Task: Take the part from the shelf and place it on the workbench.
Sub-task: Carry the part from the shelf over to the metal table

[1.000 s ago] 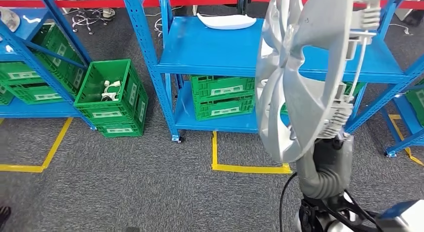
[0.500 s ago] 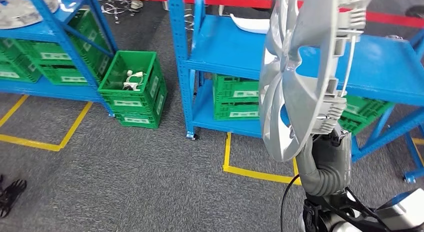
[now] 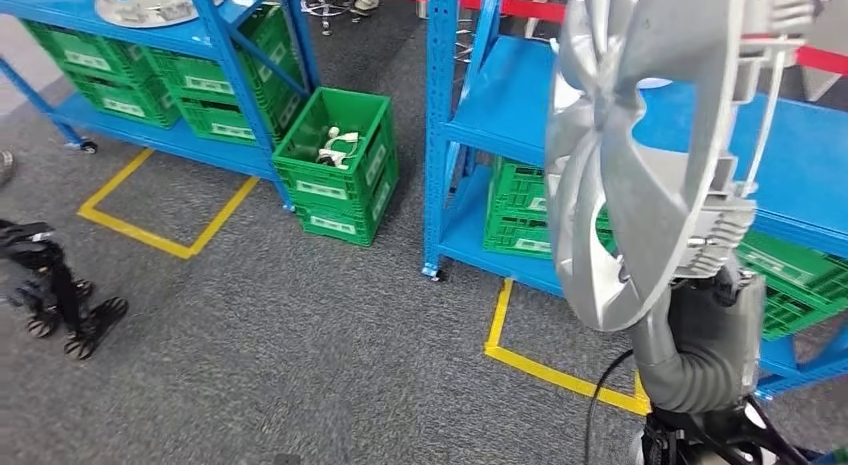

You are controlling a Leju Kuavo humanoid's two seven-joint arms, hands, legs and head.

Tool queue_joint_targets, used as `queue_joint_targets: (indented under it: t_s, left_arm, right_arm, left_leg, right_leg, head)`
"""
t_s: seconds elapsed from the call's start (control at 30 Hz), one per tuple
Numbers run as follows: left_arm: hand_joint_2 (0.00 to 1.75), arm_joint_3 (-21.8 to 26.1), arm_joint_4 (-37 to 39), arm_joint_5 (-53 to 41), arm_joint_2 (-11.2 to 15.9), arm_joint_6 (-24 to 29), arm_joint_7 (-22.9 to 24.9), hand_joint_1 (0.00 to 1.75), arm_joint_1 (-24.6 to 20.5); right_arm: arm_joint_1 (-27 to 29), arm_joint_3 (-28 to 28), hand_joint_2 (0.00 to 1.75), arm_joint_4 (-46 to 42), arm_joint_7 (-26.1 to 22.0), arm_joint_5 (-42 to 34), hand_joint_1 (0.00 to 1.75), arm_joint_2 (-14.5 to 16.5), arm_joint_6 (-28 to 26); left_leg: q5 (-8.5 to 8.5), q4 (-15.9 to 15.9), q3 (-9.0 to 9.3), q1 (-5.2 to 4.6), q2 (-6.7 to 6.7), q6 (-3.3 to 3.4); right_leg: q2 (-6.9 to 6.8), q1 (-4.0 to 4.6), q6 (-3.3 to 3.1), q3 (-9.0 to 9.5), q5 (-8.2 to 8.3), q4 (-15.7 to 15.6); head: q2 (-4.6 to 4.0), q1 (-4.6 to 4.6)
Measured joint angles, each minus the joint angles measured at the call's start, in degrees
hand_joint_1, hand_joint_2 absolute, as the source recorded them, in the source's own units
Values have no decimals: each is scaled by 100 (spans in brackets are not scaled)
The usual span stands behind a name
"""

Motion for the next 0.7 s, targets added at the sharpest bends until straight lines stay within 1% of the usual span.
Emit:
queue_joint_targets:
  t_s: [0.03, 0.07, 0.1, 0.13, 0.17, 0.2, 0.23, 0.27, 0.3, 0.33, 0.37, 0.43, 0.47, 0.5, 0.53, 0.57, 0.6, 0.63, 0.67, 0.7]
  left_arm:
    - [175, 0, 1, 2, -6, 0, 5, 0, -7]
    - [175, 0, 1, 3, -13, 0, 6, 0, -13]
    - [175, 0, 1, 5, -20, 0, 7, 0, -16]
    - [175, 0, 1, 6, -27, 0, 8, 0, -15]
    - [175, 0, 1, 7, -33, 0, 11, 0, -13]
    - [175, 0, 1, 7, -36, 0, 14, 0, -11]
    - [175, 0, 1, 11, -36, 0, 15, 0, -11]
    - [175, 0, 1, 18, -36, -1, 13, 0, -14]
    - [175, 0, 0, 26, -37, -2, 4, 0, -20]
    - [175, 0, -1, 36, -38, -4, -7, 0, -27]
    - [175, 0, -1, 41, -39, -6, -19, 0, -32]
    - [175, 0, 0, 45, -38, -7, -40, 0, -30]
    - [175, 0, 1, 45, -36, -1, -55, 0, -27]
    - [175, 0, 1, 47, -33, 6, -80, 0, -27]
    - [175, 0, 1, 51, -32, 13, -111, 0, -30]
    - [175, 0, 1, 59, -32, 17, -145, 0, -34]
    - [175, 0, 1, 67, -32, 17, -174, 0, -34]
    - [175, 0, 1, 74, -33, 14, -191, 0, -30]
    - [175, 0, 1, 79, -32, 9, -194, 0, -24]
    - [175, 0, 1, 81, -33, 2, -183, 0, -19]
  right_arm:
    - [3, 8, 175, -21, -5, 11, 175, 2, -4]
    - [8, 14, 175, -38, -8, 18, 175, 4, -9]
    - [11, 19, 175, -54, -9, 21, 175, 5, -11]
    - [13, 23, 175, -63, -10, 23, 175, 7, -12]
    - [14, 27, 175, -69, -10, 24, 175, 8, -13]
    - [14, 31, 175, -74, -10, 25, 175, 8, -12]
    - [14, 36, 175, -78, -10, 25, 175, 9, -11]
    - [15, 43, 175, -83, -10, 25, 175, 9, -10]
    - [18, 48, 175, -88, -11, 25, 175, 9, -9]
    - [25, 51, 175, -92, -15, 25, 175, 9, -12]
    - [31, 54, 175, -94, -24, 25, 175, 9, -19]
    - [39, 54, 175, -95, -54, 24, 175, 9, -37]
    - [37, 54, 175, -96, -71, 24, 175, 9, -44]
    - [35, 54, 175, -98, -87, 24, 175, 8, -45]
    - [34, 55, 175, -102, -99, 25, 175, 7, -39]
    - [31, 56, 175, -104, -108, 28, 175, 5, -30]
    - [27, 58, 175, -106, -113, 34, 175, 4, -15]
    - [18, 63, 175, -106, -113, 42, 175, 4, 0]
    - [5, 71, 175, -105, -112, 52, 175, 4, 12]
    - [-12, 82, 175, -105, -111, 63, 175, 4, 22]
  left_leg:
    - [-165, 260, -122, 3, 170, -29]
    - [-352, 616, -291, 17, 284, -59]
    - [-516, 996, -474, 45, 301, -83]
    - [-601, 1279, -608, 68, 294, -103]
    - [-578, 1371, -647, 83, 290, -116]
    - [-455, 1239, -568, 91, 303, -120]
    - [-267, 922, -388, 91, 358, -113]
    - [-104, 526, -168, 78, 489, -97]
    - [1, 170, 30, 54, 611, -75]
    - [45, -60, 152, 32, 706, -51]
    - [37, -166, 197, 8, 740, -27]
    - [48, -193, 188, -3, 605, 36]
    - [65, -209, 188, 2, 528, 73]
    - [83, -226, 193, 11, 456, 111]
    - [99, -241, 199, 22, 388, 145]
    - [106, -242, 198, 21, 317, 167]
    - [110, -242, 198, 15, 243, 184]
    - [112, -241, 200, 7, 169, 193]
    - [112, -239, 203, -2, 97, 196]
    - [113, -235, 208, -9, 28, 197]
  right_leg:
    - [-61, -6, -24, 8, 6, -15]
    - [-120, -2, -36, 10, 5, -18]
    - [-181, 1, -41, 10, 3, -17]
    - [-243, 2, -41, 10, 0, -17]
    - [-301, 2, -37, 12, -3, -16]
    - [-354, 2, -30, 18, -8, -16]
    - [-403, 2, -17, 30, -16, -15]
    - [-445, 8, 2, 45, -28, -15]
    - [-484, 23, 30, 57, -44, -7]
    - [-527, 39, 58, 66, -58, -2]
    - [-580, 52, 85, 74, -69, 1]
    - [-705, 49, 144, 99, -92, -12]
    - [-690, 34, 175, 106, -138, 11]
    - [-610, 21, 200, 78, -232, 114]
    - [-480, 12, 216, -10, -386, 344]
    - [-335, 10, 221, -162, -577, 699]
    - [-245, 14, 219, -348, -752, 1102]
    - [-200, 18, 216, -512, -860, 1437]
    - [-181, 21, 208, -610, -861, 1608]
    - [-171, 22, 194, -614, -745, 1560]
  head:
    - [0, -33]
    - [0, -70]
    - [0, -101]
    - [0, -122]
    - [0, -139]
    - [0, -156]
    - [0, -174]
    - [0, -194]
    - [0, -218]
    - [0, -230]
    - [0, -233]
    - [0, -220]
    - [0, -213]
    - [0, -206]
    - [0, -182]
    - [0, -148]
    - [0, -113]
    - [0, -78]
    - [0, -55]
    - [0, -38]
